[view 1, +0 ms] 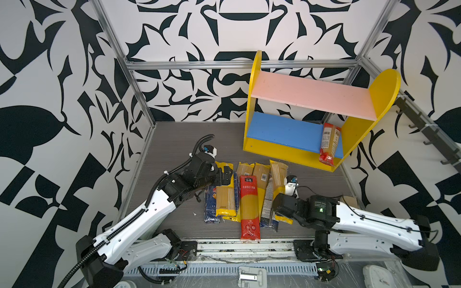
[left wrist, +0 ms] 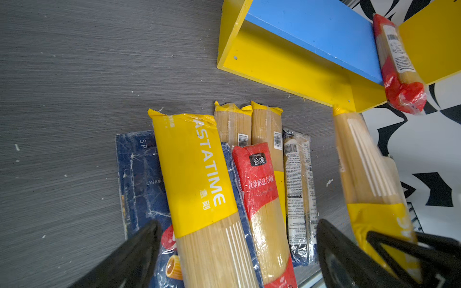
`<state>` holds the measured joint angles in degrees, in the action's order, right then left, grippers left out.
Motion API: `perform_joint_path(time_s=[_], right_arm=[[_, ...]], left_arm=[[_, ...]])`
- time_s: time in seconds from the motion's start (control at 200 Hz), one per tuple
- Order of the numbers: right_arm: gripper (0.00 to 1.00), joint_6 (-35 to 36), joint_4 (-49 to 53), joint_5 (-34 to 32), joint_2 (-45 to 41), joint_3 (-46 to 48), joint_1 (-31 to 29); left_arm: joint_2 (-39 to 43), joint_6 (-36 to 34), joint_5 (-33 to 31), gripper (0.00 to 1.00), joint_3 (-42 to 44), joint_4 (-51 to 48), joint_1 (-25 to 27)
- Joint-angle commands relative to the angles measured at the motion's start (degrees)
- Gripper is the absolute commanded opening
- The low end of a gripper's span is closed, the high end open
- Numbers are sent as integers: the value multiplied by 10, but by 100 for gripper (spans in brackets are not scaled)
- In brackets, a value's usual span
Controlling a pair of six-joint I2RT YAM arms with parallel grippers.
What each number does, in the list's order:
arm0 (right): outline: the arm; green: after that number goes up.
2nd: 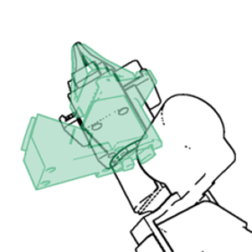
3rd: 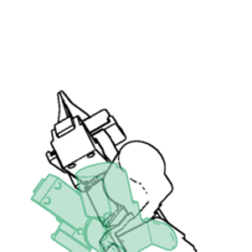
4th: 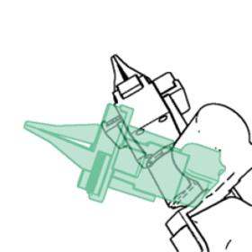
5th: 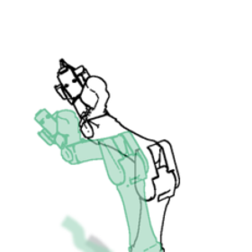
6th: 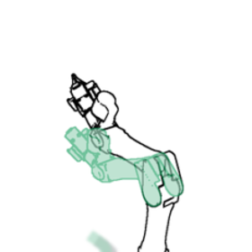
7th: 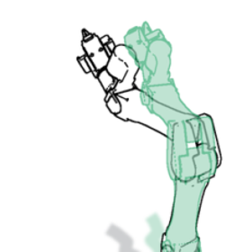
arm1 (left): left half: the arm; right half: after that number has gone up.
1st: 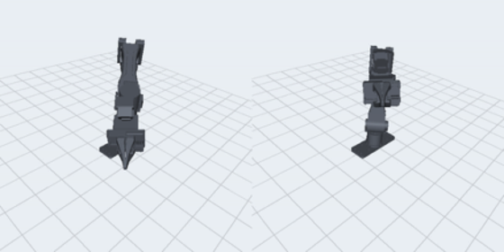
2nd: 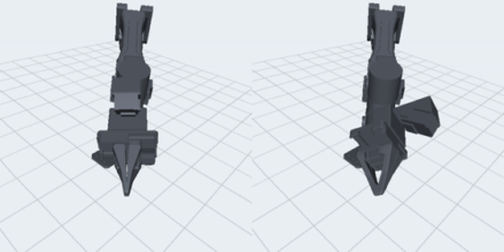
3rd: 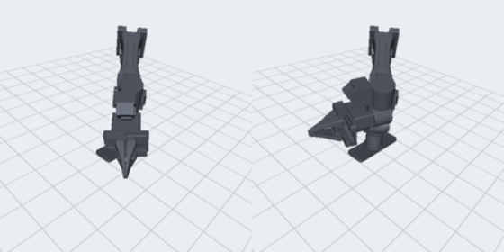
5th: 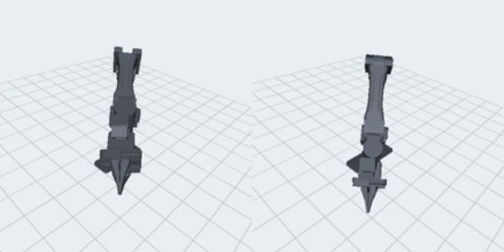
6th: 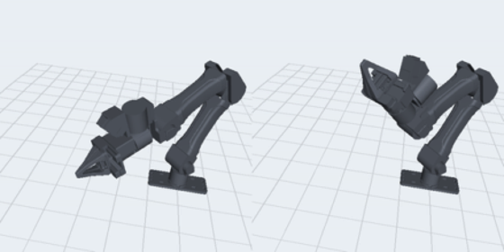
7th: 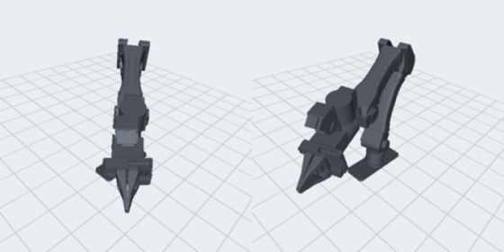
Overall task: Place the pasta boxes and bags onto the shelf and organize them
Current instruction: 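Lift the yellow-banded bag upright with the right gripper toward the blue shelf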
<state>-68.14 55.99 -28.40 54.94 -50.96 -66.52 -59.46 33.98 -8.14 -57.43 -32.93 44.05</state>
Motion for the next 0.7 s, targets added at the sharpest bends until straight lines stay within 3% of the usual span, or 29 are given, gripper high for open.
perform_joint_path(time_s=[0.0,0.45,0.695], right_arm=[[0,88,13,-74,-16,-58,45],[0,321,-28,-57,52,-160,279],[0,406,-93,10,83,-186,408]], left_arm=[[3,-13,-11,99,-22,-23,2],[-34,-43,-18,99,-62,-31,2],[-53,-54,-13,99,-82,-26,2]])
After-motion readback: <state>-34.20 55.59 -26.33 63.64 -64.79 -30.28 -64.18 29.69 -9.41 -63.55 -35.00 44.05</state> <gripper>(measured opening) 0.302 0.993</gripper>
